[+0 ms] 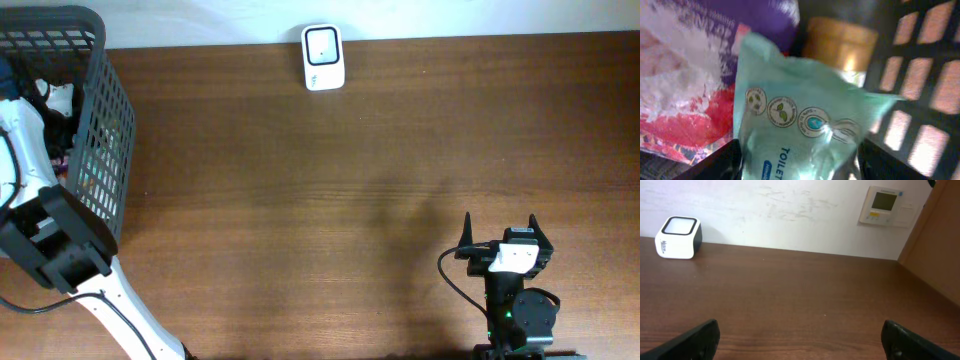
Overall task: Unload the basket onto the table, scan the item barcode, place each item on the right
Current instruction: 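Reach the left gripper into the grey basket and grasp the green wipes pack, then carry the green wipes pack to the table center and release it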
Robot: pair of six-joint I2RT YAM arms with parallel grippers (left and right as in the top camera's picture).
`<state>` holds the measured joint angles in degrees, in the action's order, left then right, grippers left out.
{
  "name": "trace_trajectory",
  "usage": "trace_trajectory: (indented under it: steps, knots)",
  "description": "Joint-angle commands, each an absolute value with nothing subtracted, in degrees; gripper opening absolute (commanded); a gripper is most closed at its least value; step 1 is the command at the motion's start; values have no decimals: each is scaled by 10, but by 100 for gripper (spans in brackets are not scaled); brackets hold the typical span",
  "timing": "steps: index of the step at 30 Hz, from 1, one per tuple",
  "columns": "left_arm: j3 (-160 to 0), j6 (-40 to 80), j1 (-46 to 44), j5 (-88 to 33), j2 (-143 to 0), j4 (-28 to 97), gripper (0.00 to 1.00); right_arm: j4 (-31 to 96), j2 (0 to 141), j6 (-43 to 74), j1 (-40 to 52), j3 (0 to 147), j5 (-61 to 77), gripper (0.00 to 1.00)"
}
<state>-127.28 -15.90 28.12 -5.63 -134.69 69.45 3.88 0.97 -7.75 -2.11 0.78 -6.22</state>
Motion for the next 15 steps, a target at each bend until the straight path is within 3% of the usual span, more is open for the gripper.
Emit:
trace_trajectory:
  steps: [1,4,5,7,8,15]
  knots:
    - [-1259,-163,283,-27,-1360,690,64,41,8,-79,-23,3,-71,99]
    - [-1259,-163,283,-27,-1360,691,55,41,8,-79,-23,3,-71,99]
    - [-1259,-163,283,-27,-1360,692,45,41,8,-79,-23,3,-71,99]
    - [-1260,-142,283,-27,-1359,692,5,41,8,-79,-23,3,-71,99]
    - [-1265,-111,283,-27,-1359,692,0,41,8,-79,-23,3,-71,99]
    - [-1432,106,287,-42,-1265,701,0,41,8,-79,-23,3,-71,99]
